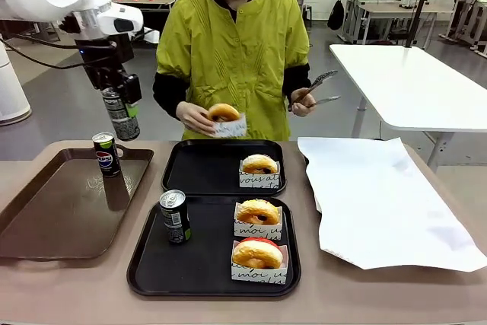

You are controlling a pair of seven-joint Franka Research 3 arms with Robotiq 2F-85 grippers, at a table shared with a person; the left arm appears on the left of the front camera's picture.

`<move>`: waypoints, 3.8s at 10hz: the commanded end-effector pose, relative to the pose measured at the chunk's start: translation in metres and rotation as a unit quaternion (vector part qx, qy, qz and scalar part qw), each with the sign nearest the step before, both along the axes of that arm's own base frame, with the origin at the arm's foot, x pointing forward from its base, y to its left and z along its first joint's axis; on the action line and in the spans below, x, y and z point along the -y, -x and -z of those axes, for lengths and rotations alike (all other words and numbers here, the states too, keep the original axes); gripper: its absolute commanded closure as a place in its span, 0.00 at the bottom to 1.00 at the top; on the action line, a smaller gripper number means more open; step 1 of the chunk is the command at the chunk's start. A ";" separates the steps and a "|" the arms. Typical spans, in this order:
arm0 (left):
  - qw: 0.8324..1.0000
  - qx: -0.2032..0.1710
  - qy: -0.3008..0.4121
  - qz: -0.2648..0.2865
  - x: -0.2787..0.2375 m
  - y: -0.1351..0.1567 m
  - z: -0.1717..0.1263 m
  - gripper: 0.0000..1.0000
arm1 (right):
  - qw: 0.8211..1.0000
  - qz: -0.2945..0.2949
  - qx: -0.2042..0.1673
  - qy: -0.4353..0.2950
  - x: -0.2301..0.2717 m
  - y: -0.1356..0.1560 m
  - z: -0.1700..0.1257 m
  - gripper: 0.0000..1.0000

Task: Set up donuts and drinks on trays.
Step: Pick up one Pepsi coke from the Handle tray and place it on the Flat Tray without a Pepsi coke.

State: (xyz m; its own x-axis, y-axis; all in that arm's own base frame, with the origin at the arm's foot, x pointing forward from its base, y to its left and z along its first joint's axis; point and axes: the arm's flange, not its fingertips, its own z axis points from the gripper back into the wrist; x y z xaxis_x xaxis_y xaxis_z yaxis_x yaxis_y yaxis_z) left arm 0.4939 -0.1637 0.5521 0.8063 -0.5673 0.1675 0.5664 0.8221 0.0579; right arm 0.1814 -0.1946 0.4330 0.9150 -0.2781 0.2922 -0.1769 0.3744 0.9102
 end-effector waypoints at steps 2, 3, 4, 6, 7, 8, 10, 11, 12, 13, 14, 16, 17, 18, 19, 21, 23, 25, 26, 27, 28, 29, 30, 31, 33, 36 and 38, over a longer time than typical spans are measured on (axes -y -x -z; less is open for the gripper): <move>0.994 -0.079 0.006 0.081 -0.041 0.089 -0.048 0.41 | 1.000 0.002 0.014 -0.010 0.000 -0.002 -0.002 0.00; 0.988 -0.092 0.005 0.122 -0.068 0.133 -0.073 0.41 | 1.000 0.002 0.014 -0.010 0.000 -0.002 -0.002 0.00; 0.991 -0.066 0.005 0.113 -0.085 0.163 -0.085 0.41 | 1.000 0.002 0.014 -0.010 0.000 -0.002 -0.002 0.00; 0.994 -0.051 -0.005 0.096 -0.092 0.168 -0.087 0.41 | 1.000 0.002 0.014 -0.010 0.000 -0.002 -0.002 0.00; 0.993 -0.055 -0.009 0.104 -0.087 0.159 -0.084 0.41 | 1.000 0.002 0.014 -0.010 0.000 -0.002 -0.002 0.00; 0.992 -0.070 0.003 0.101 -0.096 0.188 -0.098 0.41 | 1.000 0.002 0.014 -0.010 0.000 -0.002 -0.002 0.00; 0.992 -0.070 0.003 0.101 -0.096 0.188 -0.098 0.41 | 1.000 0.002 0.014 -0.010 0.000 -0.002 -0.002 0.00; 0.992 -0.070 0.003 0.101 -0.096 0.188 -0.098 0.41 | 1.000 0.002 0.014 -0.010 0.000 -0.002 -0.002 0.00; 0.992 -0.070 -0.003 0.104 -0.095 0.185 -0.095 0.41 | 1.000 0.002 0.014 -0.010 0.000 -0.002 -0.002 0.00; 0.992 -0.063 -0.007 0.109 -0.076 0.162 -0.090 0.41 | 1.000 0.002 0.014 -0.010 0.000 -0.002 -0.002 0.00; 0.993 -0.049 -0.014 0.109 -0.055 0.146 -0.083 0.41 | 1.000 0.002 0.014 -0.010 0.000 -0.002 -0.002 0.00; 0.992 -0.034 -0.035 0.117 0.007 0.103 -0.064 0.41 | 1.000 0.002 0.014 -0.010 0.000 -0.002 -0.002 0.00; 0.992 -0.023 -0.050 0.117 0.041 0.073 -0.049 0.41 | 1.000 0.002 0.014 -0.010 0.000 -0.002 -0.002 0.00; 0.992 -0.010 -0.064 0.110 0.067 0.051 -0.033 0.41 | 1.000 0.002 0.014 -0.010 0.000 -0.002 -0.002 0.00; 0.993 -0.009 -0.064 0.097 0.087 0.033 -0.011 0.41 | 1.000 0.002 0.014 -0.010 0.000 -0.002 -0.002 0.00; 0.997 0.008 -0.057 0.056 0.113 -0.002 0.027 0.41 | 1.000 0.002 0.014 -0.010 0.000 -0.002 -0.002 0.00; 0.998 0.038 -0.039 0.017 0.132 -0.021 0.053 0.41 | 1.000 0.002 0.014 -0.010 0.000 -0.002 -0.002 0.00; 0.998 0.011 -0.036 0.042 0.122 -0.019 0.059 0.41 | 1.000 0.002 0.014 -0.010 0.000 -0.002 -0.002 0.00; 0.998 0.011 -0.036 0.042 0.122 -0.019 0.059 0.41 | 1.000 0.002 0.014 -0.010 0.000 -0.002 -0.002 0.00; 0.998 0.011 -0.036 0.042 0.122 -0.019 0.059 0.41 | 1.000 0.002 0.014 -0.010 0.000 -0.002 -0.002 0.00; 0.998 0.011 -0.036 0.042 0.122 -0.019 0.059 0.41 | 1.000 0.002 0.014 -0.010 0.000 -0.002 -0.002 0.00; 0.998 0.011 -0.036 0.042 0.122 -0.019 0.059 0.41 | 1.000 0.002 0.014 -0.010 0.000 -0.002 -0.002 0.00; 0.998 0.011 -0.036 0.042 0.122 -0.019 0.059 0.41 | 1.000 0.002 0.014 -0.010 0.000 -0.002 -0.002 0.00; 0.999 0.009 -0.036 0.033 0.125 -0.022 0.066 0.41 | 1.000 0.002 0.014 -0.010 0.000 -0.002 -0.002 0.00; 0.998 0.010 -0.004 -0.056 0.131 -0.051 0.092 0.41 | 1.000 0.002 0.014 -0.010 0.000 -0.002 -0.002 0.00; 0.992 -0.005 0.032 -0.118 0.133 -0.086 0.129 0.41 | 1.000 0.002 0.014 -0.010 0.000 -0.002 -0.002 0.00; 0.990 -0.027 0.048 -0.130 0.140 -0.116 0.148 0.41 | 1.000 0.002 0.014 -0.010 0.000 -0.002 -0.002 0.00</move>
State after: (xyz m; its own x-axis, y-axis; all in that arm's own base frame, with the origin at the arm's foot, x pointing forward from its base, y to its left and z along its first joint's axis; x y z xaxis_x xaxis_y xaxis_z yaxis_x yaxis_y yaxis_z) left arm 0.5927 -0.2952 0.3980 0.9211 -0.3565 0.1566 0.3629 0.9317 -0.0132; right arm 0.1813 -0.1949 0.4335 0.9147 -0.2784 0.2931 -0.1772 0.3755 0.9097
